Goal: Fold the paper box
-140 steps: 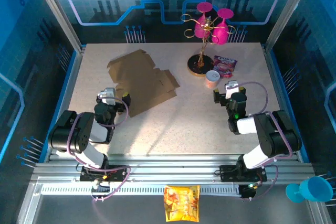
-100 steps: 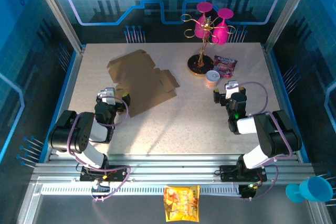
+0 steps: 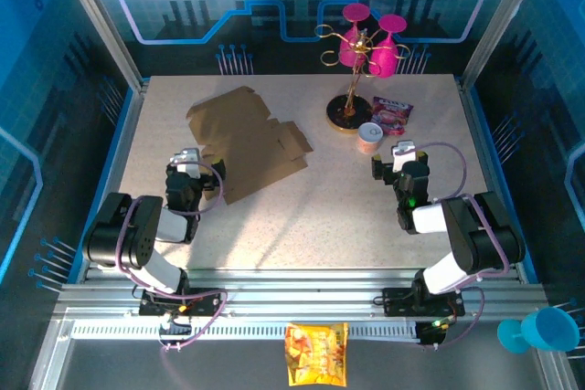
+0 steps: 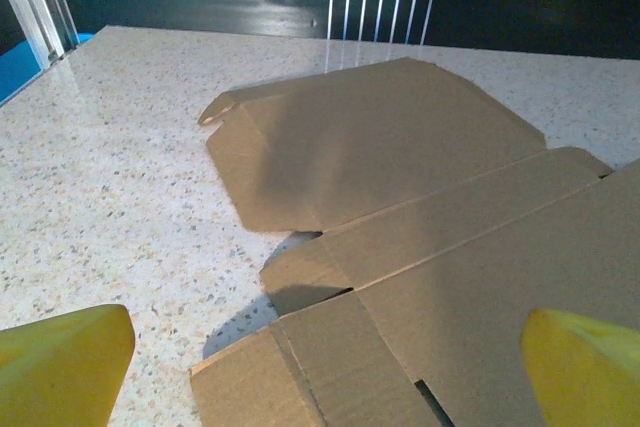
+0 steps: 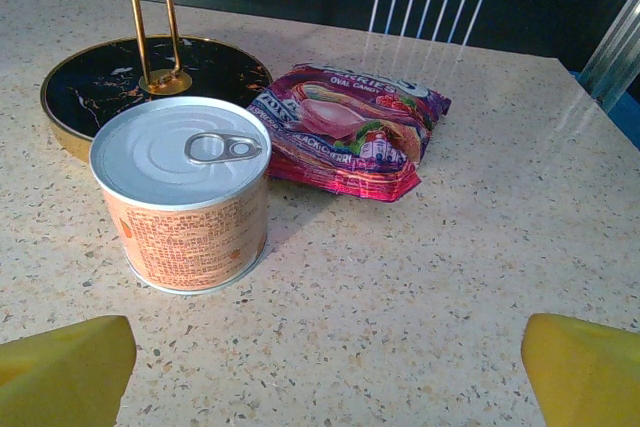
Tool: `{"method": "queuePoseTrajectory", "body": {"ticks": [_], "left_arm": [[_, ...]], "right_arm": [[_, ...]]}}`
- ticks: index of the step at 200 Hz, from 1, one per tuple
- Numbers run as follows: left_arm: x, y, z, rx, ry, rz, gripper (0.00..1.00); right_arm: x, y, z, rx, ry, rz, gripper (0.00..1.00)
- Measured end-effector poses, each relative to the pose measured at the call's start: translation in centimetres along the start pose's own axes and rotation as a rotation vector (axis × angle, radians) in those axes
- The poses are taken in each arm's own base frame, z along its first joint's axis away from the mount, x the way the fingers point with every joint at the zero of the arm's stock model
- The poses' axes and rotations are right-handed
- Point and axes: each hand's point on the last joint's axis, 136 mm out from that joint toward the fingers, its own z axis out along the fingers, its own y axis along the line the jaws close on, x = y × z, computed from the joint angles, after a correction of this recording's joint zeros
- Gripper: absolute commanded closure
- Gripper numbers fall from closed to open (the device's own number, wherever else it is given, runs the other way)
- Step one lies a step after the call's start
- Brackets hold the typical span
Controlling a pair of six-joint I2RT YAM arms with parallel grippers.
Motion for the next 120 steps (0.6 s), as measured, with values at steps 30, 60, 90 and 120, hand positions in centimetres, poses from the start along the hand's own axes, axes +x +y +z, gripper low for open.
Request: {"method": "queuePoseTrajectory", "body": {"ticks": [30,60,90,120], "left_arm": [[0.0,0.4,0.5,-0.029,0.022,-0.009,0.01],[-0.1,0.9,0.6,-0.060,0.023,-0.022,0.00],[-0.1,1.1,0.0,-0.069,0.001,-0.023,0.01],[-1.7,-1.3,-1.6,-0.056,-0.036,0.047,0.01]], "right_arm": [[0.0,0.0,0.0,0.001,-0.001,0.000,0.00],[0.4,0.6,-1.8,-0.004,-0.064,-0.023,0.00],[1.4,2.5,-3.8,-0.037,-0.082,-0.104,0.00],[-4.8,1.3,-5.9,0.060,-0.231,-0.083,0.00]]}}
